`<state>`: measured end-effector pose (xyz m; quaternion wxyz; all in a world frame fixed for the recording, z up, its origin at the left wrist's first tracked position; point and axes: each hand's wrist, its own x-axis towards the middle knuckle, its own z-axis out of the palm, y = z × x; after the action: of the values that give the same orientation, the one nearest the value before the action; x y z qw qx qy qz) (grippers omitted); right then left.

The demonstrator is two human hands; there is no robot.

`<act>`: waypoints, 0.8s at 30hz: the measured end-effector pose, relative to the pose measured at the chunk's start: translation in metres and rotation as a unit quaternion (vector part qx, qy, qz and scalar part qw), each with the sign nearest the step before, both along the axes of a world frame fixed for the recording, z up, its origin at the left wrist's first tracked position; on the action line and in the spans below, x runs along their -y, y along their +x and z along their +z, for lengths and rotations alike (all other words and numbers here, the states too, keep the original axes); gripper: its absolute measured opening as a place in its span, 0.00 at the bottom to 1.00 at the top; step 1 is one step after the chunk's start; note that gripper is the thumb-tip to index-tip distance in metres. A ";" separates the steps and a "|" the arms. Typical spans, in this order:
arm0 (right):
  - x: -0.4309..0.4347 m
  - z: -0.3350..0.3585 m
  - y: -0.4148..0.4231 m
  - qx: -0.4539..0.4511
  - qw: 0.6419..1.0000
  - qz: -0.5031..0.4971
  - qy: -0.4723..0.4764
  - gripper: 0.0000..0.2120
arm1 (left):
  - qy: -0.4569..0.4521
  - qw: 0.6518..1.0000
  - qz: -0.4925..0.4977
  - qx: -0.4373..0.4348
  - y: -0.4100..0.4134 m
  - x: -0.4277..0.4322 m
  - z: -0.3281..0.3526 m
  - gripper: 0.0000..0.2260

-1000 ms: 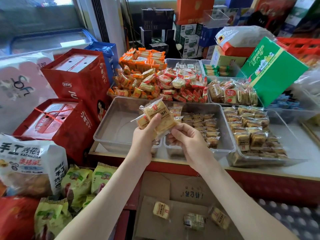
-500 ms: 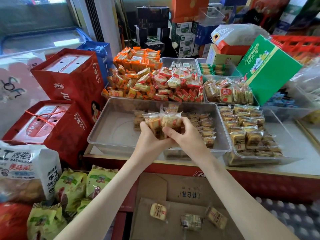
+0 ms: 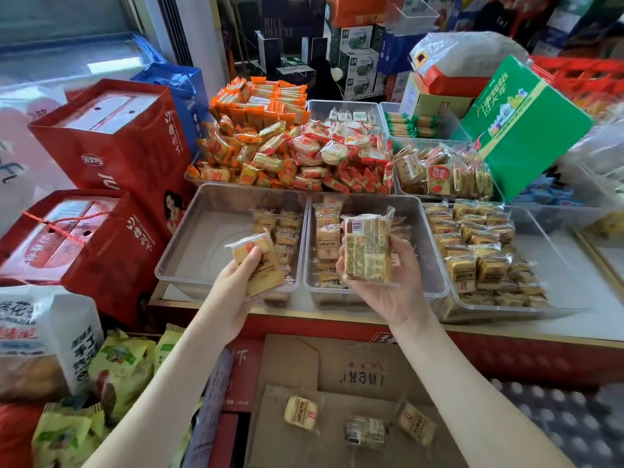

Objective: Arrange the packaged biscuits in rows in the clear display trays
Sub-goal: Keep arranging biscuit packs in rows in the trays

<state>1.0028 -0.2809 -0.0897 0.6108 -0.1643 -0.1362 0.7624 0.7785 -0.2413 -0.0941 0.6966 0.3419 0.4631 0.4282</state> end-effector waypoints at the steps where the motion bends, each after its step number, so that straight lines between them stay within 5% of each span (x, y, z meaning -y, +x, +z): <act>1: -0.003 0.000 0.003 0.024 1.000 -0.010 -0.003 0.17 | -0.007 1.000 0.006 0.002 -0.002 -0.003 -0.002 0.10; 6: -0.040 -0.024 0.024 0.319 0.940 -0.092 -0.079 0.11 | -0.037 0.999 0.026 -0.011 -0.011 -0.015 -0.020 0.10; 11: -0.089 -0.073 0.015 0.637 0.744 -0.063 -0.189 0.24 | -0.048 0.998 0.031 -0.037 -0.015 -0.025 -0.042 0.11; 17: -0.145 -0.116 -0.004 0.735 0.644 -0.119 -0.177 0.26 | -0.045 0.996 0.002 -0.073 -0.014 -0.027 -0.065 0.14; 22: -0.144 -0.112 -0.011 0.826 0.541 -0.055 -0.148 0.37 | -0.024 0.980 -0.045 -0.190 -0.021 -0.024 -0.070 0.11; 24: -0.128 -0.088 -0.016 0.824 0.554 -0.073 -0.098 0.38 | 0.004 0.962 -0.109 -0.251 -0.025 -0.024 -0.062 0.10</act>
<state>0.9867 -0.1526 -0.1777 0.2653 -0.7889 -0.4916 0.2560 0.7540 -0.2175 -0.1564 0.5993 0.4896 0.5810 0.2523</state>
